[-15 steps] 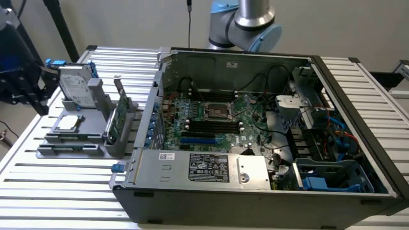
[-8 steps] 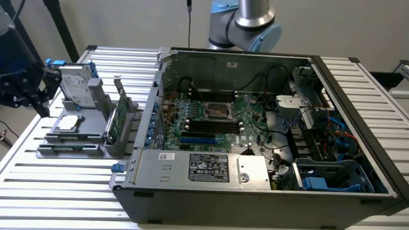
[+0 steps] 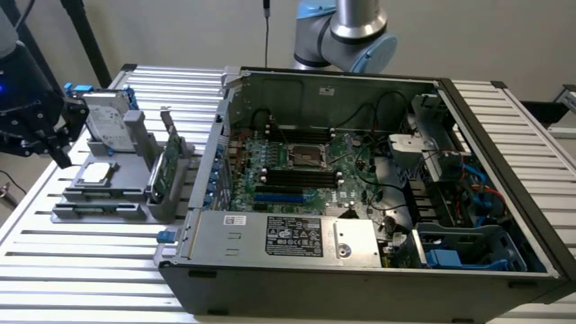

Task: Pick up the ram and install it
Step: 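Pick up the ram and move it above insertion slot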

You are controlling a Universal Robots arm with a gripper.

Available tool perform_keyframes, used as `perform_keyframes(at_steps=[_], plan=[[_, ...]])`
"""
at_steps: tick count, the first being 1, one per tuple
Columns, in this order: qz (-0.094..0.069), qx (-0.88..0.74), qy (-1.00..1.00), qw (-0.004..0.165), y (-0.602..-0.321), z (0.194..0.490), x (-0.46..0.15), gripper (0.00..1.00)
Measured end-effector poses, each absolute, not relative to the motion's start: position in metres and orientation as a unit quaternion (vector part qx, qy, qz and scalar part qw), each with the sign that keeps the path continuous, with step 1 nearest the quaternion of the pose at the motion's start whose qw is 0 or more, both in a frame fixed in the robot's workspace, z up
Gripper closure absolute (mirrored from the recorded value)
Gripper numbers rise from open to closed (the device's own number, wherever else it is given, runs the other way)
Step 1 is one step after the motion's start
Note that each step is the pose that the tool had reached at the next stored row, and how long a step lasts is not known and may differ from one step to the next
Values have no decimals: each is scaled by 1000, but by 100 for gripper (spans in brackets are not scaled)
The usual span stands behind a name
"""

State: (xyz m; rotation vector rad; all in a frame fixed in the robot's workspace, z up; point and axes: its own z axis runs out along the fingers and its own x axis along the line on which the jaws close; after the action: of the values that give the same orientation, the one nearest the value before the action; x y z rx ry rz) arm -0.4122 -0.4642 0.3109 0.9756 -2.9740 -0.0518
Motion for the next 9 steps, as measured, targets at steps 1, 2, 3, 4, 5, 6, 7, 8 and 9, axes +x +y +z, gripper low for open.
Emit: perform_keyframes(at_steps=[1, 2, 3, 4, 5, 6, 7, 8, 9], plan=[[-16, 320, -947, 6, -464, 310, -412, 89], [-16, 329, -944, 6, -464, 310, -412, 89], [-16, 337, -941, 6, -464, 309, -412, 89], [-16, 346, -938, 6, -464, 309, -412, 89], [-16, 354, -935, 6, -464, 309, -412, 89], [-16, 363, -932, 7, -464, 308, -412, 89], [-16, 371, -928, 7, -464, 308, -412, 89], [-16, 379, -925, 7, -464, 308, -412, 89], [-16, 388, -921, 7, -464, 307, -412, 89]])
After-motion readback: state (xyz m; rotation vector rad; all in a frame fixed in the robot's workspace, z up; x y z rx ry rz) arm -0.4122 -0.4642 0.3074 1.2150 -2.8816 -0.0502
